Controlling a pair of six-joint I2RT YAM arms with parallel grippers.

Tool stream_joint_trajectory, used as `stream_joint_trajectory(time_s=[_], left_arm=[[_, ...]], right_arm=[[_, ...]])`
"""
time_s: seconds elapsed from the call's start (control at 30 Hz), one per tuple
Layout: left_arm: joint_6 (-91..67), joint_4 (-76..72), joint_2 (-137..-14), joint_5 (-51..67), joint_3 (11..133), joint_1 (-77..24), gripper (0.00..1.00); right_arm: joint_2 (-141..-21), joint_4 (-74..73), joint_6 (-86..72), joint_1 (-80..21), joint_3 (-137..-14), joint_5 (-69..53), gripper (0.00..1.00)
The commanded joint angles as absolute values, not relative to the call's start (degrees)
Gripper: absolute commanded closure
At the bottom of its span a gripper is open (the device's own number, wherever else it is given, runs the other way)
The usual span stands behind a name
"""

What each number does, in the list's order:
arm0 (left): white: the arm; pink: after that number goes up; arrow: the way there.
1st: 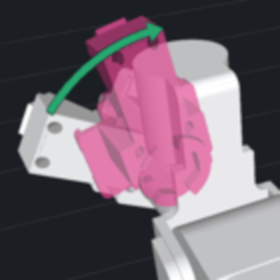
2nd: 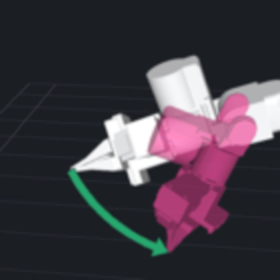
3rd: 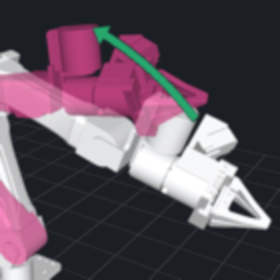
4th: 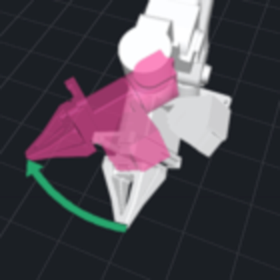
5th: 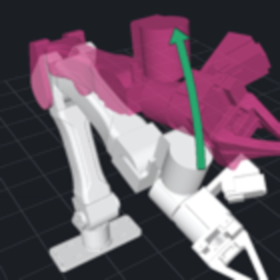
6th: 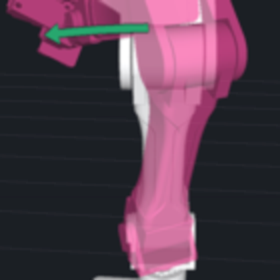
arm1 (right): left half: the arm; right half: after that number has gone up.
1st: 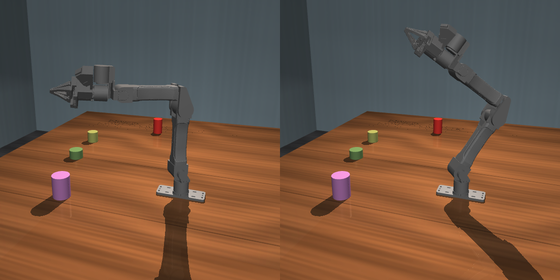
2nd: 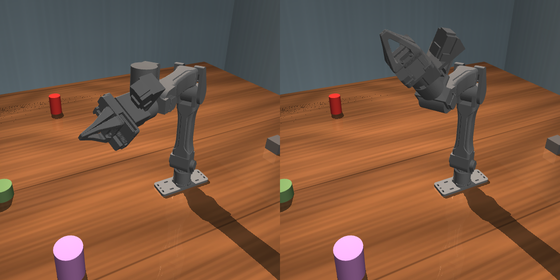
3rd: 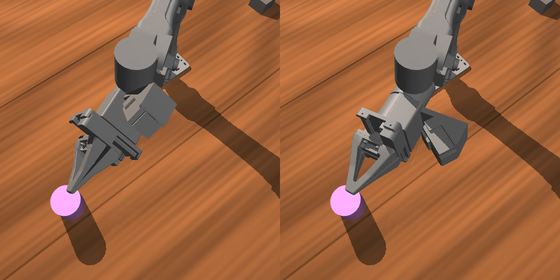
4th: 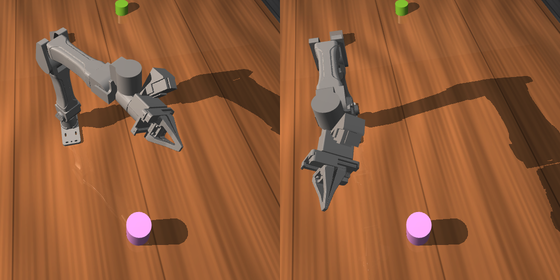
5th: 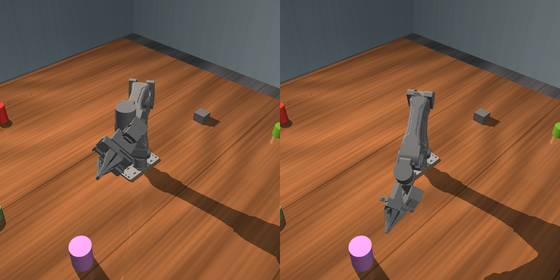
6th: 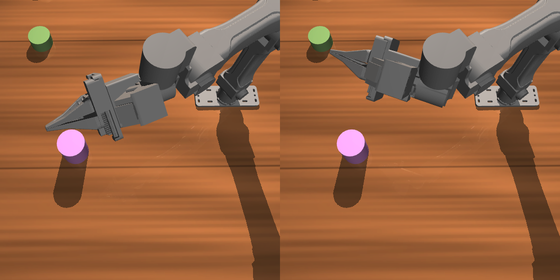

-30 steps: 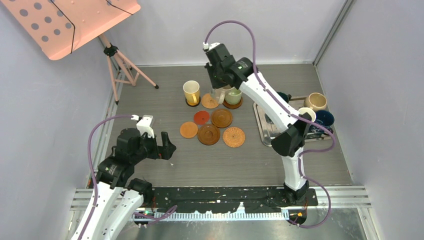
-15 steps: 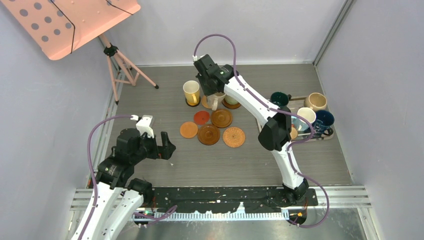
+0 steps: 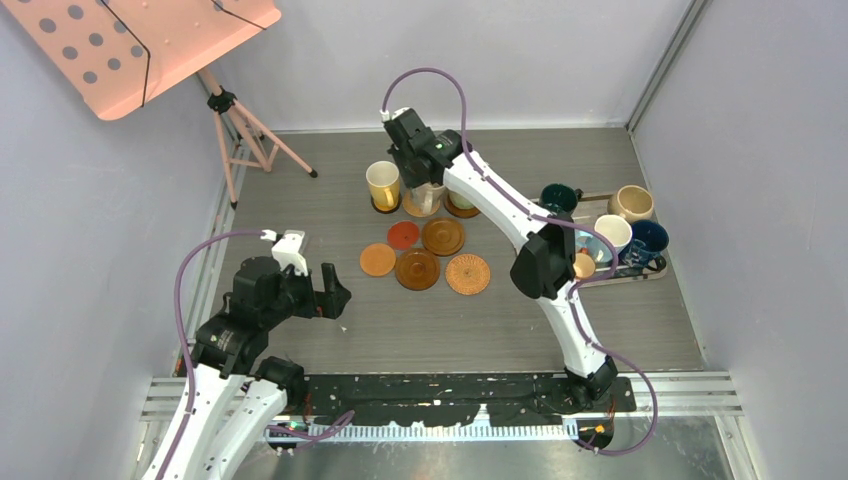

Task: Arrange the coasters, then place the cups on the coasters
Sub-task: Place the cup on the coaster.

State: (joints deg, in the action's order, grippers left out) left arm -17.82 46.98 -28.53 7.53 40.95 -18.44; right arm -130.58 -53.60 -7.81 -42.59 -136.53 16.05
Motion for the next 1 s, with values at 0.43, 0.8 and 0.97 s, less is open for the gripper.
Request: stream_joint_trajectory(time_s=[0.43, 0.8, 0.97], left_arm=[[-18.19, 45.53, -28.91, 6.94, 41.31, -18.72, 0.0], [-18.19, 45.55, -29.16, 6.94, 41.31, -18.71, 0.0], [-18.19, 45.53, -29.17, 6.86, 41.31, -18.72, 0.0]], right_arm=[[-131.75, -46.14, -3.92, -42.64, -141.33, 18.57, 0.95], [-133.38, -45.79, -3.28, -42.38, -141.86, 17.94, 0.95], [-134.15, -45.8, -2.85, -42.18, -141.7, 17.46, 0.93]])
